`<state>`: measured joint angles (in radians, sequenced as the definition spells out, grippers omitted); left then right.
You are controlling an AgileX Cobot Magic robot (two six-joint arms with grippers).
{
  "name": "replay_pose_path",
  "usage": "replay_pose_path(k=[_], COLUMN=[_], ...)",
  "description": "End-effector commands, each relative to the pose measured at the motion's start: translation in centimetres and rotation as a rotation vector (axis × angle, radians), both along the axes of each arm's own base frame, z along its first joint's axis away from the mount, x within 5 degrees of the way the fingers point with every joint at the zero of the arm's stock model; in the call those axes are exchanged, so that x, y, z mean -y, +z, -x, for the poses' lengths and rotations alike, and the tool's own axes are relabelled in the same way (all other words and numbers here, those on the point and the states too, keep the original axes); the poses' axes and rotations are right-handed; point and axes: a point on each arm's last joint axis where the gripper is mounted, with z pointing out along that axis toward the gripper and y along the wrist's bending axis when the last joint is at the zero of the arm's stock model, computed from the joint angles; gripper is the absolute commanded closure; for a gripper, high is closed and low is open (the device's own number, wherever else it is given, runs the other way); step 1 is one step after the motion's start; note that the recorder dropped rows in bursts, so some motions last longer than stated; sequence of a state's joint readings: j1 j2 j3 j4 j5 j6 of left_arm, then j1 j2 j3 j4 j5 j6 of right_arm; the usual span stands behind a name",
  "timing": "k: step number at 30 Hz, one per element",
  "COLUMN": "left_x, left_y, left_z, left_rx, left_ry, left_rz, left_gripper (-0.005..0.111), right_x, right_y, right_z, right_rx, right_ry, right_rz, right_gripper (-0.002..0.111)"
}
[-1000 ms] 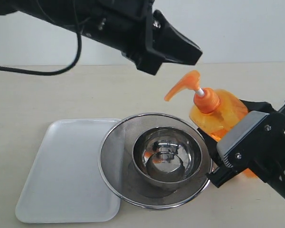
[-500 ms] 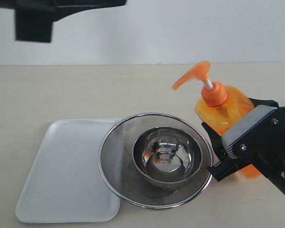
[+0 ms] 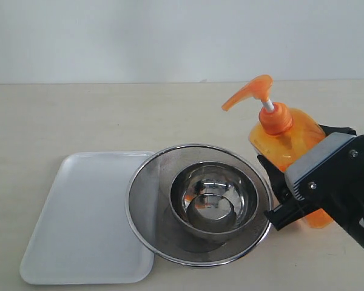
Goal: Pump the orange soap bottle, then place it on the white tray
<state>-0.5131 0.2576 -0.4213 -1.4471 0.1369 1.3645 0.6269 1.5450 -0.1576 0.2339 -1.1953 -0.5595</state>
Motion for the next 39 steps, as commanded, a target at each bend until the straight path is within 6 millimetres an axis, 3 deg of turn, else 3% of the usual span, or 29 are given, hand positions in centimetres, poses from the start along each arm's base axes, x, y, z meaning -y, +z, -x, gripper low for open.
replay_pose_path(k=[1,4,13,18,35,39], left_x=[-1.6,-1.9,-1.8,-1.2,-1.3,-1.7], left_y=[-2.4,-4.3,-9.1,-11.3,-11.5,-11.5], left_z=[1.8,2.2,0.4,0.2,0.1,-0.1], left_rx=[0.017,0.005,-0.141,-0.194,-0.198,-0.194], left_ry=[0.032,0.031,0.117,0.079,0.090,0.189], left_rz=[0.120,0.159,0.131,0.081,0.077,0.087], left_gripper=[0.102,0.102,0.102,0.102,0.102,0.102], right_x=[-0.1,-0.1,0.1,0.1,0.1,0.1], right_y=[0.5,0.5,0.6,0.6,0.6,0.6], right_z=[0.0,0.0,-0.1,-0.1,-0.1,-0.1], right_rx=[0.031,0.031,0.033,0.032,0.032,0.032], right_ry=[0.004,0.004,-0.013,-0.014,-0.014,-0.016], right_rz=[-0.024,-0.024,-0.029,-0.031,-0.031,-0.031], right_gripper=[0.108,0.108,0.108,0.108,0.108,0.108])
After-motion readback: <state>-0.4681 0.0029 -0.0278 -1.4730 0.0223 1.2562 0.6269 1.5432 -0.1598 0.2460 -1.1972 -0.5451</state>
